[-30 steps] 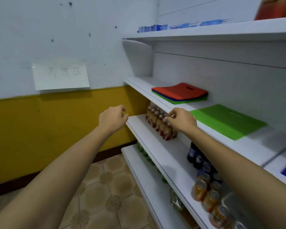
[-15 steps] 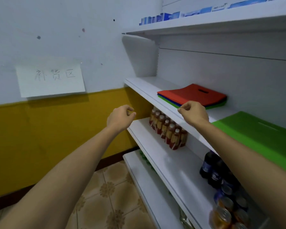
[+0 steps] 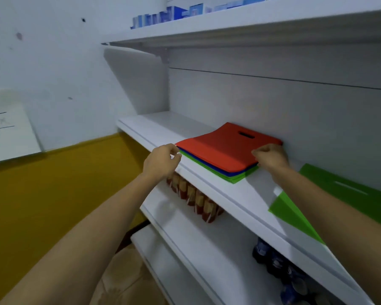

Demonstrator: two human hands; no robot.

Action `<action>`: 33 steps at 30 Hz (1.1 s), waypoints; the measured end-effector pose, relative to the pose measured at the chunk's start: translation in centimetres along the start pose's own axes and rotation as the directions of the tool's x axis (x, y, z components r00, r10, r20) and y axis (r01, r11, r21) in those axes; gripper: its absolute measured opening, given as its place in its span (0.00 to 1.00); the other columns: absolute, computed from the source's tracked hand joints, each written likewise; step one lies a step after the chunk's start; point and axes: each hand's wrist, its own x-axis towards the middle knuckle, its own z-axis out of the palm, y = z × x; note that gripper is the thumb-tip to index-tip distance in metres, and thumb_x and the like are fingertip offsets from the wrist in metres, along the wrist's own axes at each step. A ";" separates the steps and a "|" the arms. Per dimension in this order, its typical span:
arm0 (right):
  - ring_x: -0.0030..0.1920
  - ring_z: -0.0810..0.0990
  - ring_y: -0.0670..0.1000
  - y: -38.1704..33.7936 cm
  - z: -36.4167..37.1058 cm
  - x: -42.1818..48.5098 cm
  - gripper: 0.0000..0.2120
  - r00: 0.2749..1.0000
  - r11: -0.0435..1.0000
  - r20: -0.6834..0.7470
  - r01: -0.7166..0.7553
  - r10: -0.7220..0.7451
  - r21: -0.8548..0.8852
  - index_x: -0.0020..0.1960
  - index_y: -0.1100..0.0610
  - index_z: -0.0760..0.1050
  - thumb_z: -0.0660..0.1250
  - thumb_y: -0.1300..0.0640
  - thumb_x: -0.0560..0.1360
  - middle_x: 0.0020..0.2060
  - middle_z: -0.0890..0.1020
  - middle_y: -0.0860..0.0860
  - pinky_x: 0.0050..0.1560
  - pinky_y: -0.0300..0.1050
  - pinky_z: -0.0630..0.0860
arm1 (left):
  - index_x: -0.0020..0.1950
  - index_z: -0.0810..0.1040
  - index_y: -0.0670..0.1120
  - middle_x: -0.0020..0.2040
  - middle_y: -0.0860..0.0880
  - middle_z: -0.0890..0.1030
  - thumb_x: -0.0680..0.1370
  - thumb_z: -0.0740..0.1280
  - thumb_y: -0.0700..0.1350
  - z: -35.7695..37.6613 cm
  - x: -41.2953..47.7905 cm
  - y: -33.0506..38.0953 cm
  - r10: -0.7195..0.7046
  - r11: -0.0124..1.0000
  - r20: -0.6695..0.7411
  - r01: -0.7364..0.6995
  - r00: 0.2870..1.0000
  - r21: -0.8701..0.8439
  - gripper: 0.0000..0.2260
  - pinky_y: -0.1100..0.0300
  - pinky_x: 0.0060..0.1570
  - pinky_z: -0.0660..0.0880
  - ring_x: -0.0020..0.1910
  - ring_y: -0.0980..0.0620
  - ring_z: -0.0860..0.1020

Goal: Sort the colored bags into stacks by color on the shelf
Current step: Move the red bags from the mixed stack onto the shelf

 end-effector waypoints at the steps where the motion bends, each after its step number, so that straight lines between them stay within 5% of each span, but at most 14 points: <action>1: 0.46 0.83 0.58 0.3 0.1 0.3 0.07 1.000 1.000 -0.004 0.002 -0.002 -0.022 0.38 0.53 0.75 0.70 0.55 0.73 0.45 0.84 0.58 0.52 0.48 0.78 | 0.61 0.77 0.48 0.57 0.53 0.80 0.80 0.62 0.50 0.6 1.3 -0.1 0.011 1.000 0.014 -0.011 1.000 -0.009 0.13 0.55 0.50 0.76 0.54 0.52 0.78; 5: 0.49 0.81 0.56 1.5 0.6 2.0 0.04 0.996 0.995 -0.064 -0.060 0.055 -0.077 0.44 0.53 0.78 0.70 0.53 0.73 0.46 0.84 0.56 0.52 0.45 0.75 | 0.59 0.78 0.48 0.55 0.50 0.81 0.79 0.63 0.49 3.0 6.6 0.3 0.080 0.996 0.075 -0.076 0.994 -0.051 0.12 0.56 0.51 0.76 0.54 0.49 0.78; 9: 0.43 0.82 0.57 2.5 1.2 3.3 0.14 0.977 0.979 -0.149 -0.168 0.150 -0.114 0.38 0.53 0.74 0.71 0.43 0.71 0.39 0.83 0.55 0.49 0.48 0.77 | 0.61 0.78 0.48 0.59 0.50 0.80 0.78 0.63 0.47 5.2 12.0 0.9 0.209 0.978 0.188 -0.206 0.960 -0.032 0.13 0.56 0.54 0.74 0.58 0.48 0.77; 12: 0.34 0.79 0.56 3.0 1.9 3.3 0.23 0.953 0.953 -0.197 -0.261 0.230 -0.152 0.33 0.55 0.72 0.70 0.35 0.67 0.30 0.79 0.54 0.39 0.45 0.75 | 0.62 0.79 0.46 0.61 0.46 0.80 0.79 0.64 0.50 7.0 15.5 0.7 0.341 0.936 0.318 -0.352 0.885 -0.026 0.15 0.56 0.56 0.72 0.60 0.45 0.76; 16: 0.31 0.79 0.56 3.0 3.2 3.2 0.29 0.913 0.913 -0.219 -0.379 0.344 -0.148 0.32 0.60 0.77 0.70 0.32 0.66 0.28 0.81 0.56 0.36 0.45 0.73 | 0.45 0.82 0.46 0.46 0.44 0.83 0.79 0.61 0.59 9.3 17.8 1.1 0.480 0.862 0.460 -0.498 0.747 -0.091 0.18 0.56 0.44 0.72 0.49 0.43 0.79; 18: 0.33 0.79 0.55 2.7 3.8 3.1 0.25 0.895 0.901 -0.258 -0.409 0.365 -0.146 0.32 0.58 0.76 0.73 0.36 0.65 0.31 0.81 0.55 0.36 0.44 0.72 | 0.54 0.82 0.48 0.54 0.45 0.82 0.79 0.61 0.59 9.9 18.8 1.2 0.530 0.840 0.433 -0.522 0.729 -0.148 0.18 0.55 0.51 0.74 0.55 0.44 0.78; 24: 0.46 0.82 0.61 1.6 5.3 2.7 0.12 0.843 0.881 -0.439 -0.429 0.312 -0.198 0.36 0.55 0.74 0.75 0.50 0.68 0.42 0.83 0.59 0.44 0.49 0.75 | 0.64 0.76 0.46 0.62 0.46 0.79 0.77 0.67 0.51 11.3 21.7 -0.2 0.527 0.850 0.443 -0.450 0.725 -0.274 0.17 0.58 0.59 0.70 0.61 0.47 0.76; 28: 0.54 0.79 0.59 0.0 6.4 2.1 0.14 0.820 0.906 -0.526 -0.375 0.225 -0.198 0.56 0.62 0.80 0.71 0.56 0.74 0.53 0.82 0.59 0.52 0.43 0.72 | 0.71 0.68 0.43 0.67 0.43 0.75 0.77 0.67 0.51 12.1 22.1 -0.9 0.473 0.875 0.464 -0.336 0.749 -0.350 0.25 0.56 0.61 0.69 0.65 0.44 0.73; 33: 0.36 0.78 0.46 -3.1 7.0 1.1 0.11 0.727 0.942 -0.605 -0.198 0.326 0.270 0.54 0.65 0.80 0.71 0.62 0.74 0.42 0.82 0.54 0.37 0.33 0.75 | 0.72 0.65 0.44 0.67 0.43 0.74 0.77 0.67 0.52 12.3 22.8 -0.5 0.412 0.862 0.463 -0.171 0.785 -0.478 0.27 0.57 0.61 0.70 0.65 0.43 0.73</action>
